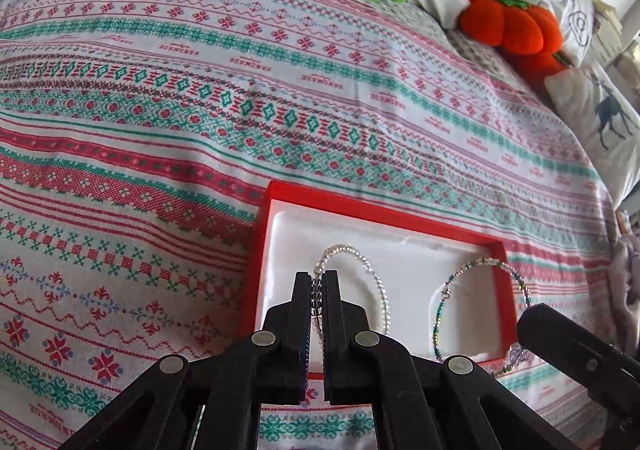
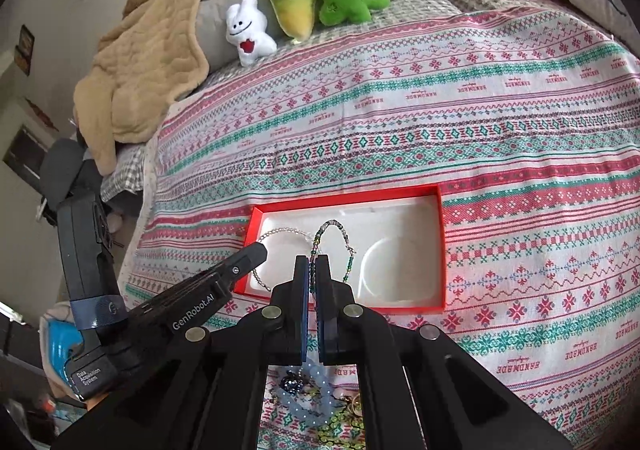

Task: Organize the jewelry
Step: 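Carry both bracelets into the red box and open both tools, then grasp the light blue bead bracelet with the left tool while the right grasps the green leaf bracelet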

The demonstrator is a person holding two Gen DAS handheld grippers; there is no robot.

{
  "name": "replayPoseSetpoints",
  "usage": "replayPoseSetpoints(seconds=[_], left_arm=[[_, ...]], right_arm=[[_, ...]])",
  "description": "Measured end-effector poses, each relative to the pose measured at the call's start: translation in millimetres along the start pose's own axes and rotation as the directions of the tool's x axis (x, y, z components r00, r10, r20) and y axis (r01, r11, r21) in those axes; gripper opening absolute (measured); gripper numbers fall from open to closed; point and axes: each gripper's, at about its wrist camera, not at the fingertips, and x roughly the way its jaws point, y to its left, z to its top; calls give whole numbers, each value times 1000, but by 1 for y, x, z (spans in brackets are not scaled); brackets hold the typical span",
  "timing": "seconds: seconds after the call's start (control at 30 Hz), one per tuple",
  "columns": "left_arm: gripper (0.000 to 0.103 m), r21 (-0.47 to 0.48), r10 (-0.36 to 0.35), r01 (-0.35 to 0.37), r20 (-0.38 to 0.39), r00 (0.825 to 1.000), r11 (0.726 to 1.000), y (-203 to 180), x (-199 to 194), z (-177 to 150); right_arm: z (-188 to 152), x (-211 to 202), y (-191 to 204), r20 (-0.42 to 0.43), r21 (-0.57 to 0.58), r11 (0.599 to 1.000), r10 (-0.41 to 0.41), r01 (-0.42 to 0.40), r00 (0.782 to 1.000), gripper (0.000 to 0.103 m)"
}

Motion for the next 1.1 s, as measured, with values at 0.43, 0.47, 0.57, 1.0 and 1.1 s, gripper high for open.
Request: replayPoseSetpoints(seconds=[0.43,0.47,0.57,1.0,1.1], left_arm=[[0,84,76,-77,19,997,993,-12,10,-3],[0,87,76,-78,19,997,993,-14,10,-3],[6,100,78,-78,10,997,992,-20,8,-1],[72,153,160,-159,6,987,975,-24,-44,-27],[83,157,186,-180,-26,982,971,-18,-49,-37]], right_arm=[[4,24,-42,-7,24,982,-185,185,983,3],[5,23,-42,-6,22,981,-193,193,981,3],[6,18,-44,-10,27,980,-199,199,980,6],[-19,-32,-34,-38,-17,977,-212,211,977,56],[-32,-39,-34,-53,-34,974,-224,222,973,61]])
